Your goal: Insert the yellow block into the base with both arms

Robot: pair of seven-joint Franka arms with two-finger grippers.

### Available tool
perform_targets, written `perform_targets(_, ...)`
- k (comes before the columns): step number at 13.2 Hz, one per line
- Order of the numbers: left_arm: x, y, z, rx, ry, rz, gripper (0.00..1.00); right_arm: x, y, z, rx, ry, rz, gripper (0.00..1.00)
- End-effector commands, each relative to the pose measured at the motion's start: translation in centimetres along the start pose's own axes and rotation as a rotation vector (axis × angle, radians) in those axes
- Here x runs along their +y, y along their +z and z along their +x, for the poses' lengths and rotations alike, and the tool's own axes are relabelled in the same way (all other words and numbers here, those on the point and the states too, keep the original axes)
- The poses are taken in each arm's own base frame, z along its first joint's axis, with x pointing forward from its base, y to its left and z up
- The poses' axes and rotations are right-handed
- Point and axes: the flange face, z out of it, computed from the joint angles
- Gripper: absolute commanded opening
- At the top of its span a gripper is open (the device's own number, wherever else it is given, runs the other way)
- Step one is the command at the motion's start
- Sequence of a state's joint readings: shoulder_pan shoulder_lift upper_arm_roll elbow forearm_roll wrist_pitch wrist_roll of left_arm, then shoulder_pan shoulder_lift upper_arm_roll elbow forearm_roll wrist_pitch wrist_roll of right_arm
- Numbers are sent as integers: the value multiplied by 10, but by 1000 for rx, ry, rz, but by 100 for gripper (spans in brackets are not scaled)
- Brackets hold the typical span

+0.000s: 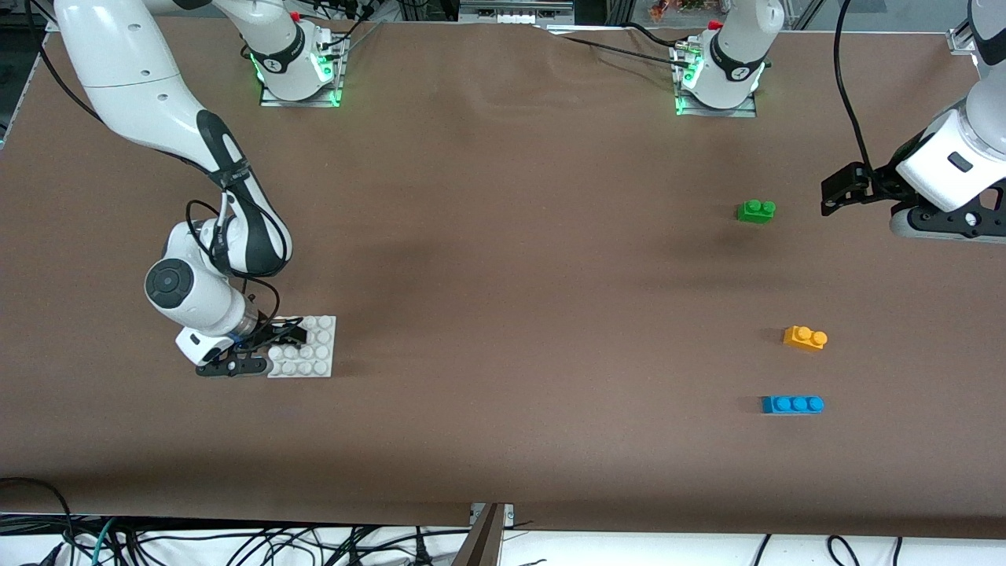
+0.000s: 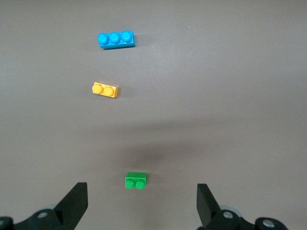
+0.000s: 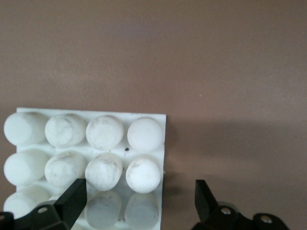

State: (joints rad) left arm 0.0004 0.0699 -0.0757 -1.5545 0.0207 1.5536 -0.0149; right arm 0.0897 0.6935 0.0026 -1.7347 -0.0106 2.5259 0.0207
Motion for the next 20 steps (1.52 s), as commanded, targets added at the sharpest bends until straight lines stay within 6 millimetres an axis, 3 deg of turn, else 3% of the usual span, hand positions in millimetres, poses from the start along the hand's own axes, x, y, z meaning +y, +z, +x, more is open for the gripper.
perform_targets(1,1,-5,-1,0,-6,-21,100,2,-4,13,2,-6,6,100)
perform_targets(10,1,-5,-1,-2,-6,-21,100,-6,16,7,-16,33,33,100)
perform_targets(16,2,-5,-1,-2,-5,-21,100,-93,8,3,-15,135,59,100)
perform_targets(19,2,-5,-1,-2,-5,-21,100,-99,9,1,-19,173,59,100)
perform_targets(20,2,-5,-1,-2,-5,-21,100,-110,11,-2,-26,221,58,100)
